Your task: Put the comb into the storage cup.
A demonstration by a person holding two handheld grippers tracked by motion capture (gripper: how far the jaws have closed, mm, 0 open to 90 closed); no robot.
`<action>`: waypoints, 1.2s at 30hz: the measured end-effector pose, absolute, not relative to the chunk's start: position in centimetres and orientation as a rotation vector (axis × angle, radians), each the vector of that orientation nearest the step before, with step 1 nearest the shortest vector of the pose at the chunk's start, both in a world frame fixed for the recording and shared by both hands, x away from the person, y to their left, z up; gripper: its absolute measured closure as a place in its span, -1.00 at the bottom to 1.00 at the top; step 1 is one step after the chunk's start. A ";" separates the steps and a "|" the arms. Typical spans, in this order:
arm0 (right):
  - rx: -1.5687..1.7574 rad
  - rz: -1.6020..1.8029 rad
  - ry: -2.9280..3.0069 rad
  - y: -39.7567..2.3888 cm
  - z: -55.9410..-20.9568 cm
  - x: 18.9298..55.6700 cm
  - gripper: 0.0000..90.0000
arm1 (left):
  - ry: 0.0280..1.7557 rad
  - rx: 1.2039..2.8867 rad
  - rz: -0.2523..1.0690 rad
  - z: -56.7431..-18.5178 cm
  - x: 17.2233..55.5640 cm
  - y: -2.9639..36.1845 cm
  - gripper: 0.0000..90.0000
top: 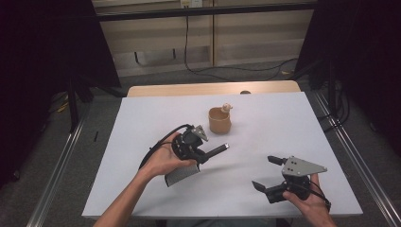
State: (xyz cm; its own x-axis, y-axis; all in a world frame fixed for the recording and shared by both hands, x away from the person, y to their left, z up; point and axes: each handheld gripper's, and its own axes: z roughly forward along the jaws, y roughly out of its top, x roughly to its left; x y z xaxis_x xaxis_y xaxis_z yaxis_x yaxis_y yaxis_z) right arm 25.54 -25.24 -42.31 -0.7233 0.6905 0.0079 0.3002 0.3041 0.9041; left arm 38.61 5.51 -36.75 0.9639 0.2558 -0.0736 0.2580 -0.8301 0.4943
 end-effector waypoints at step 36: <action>0.560 1.035 2.625 -19.6 -40.5 29.4 -0.85 | 0.142 2.728 -0.064 -36.3 37.1 2.6 0.62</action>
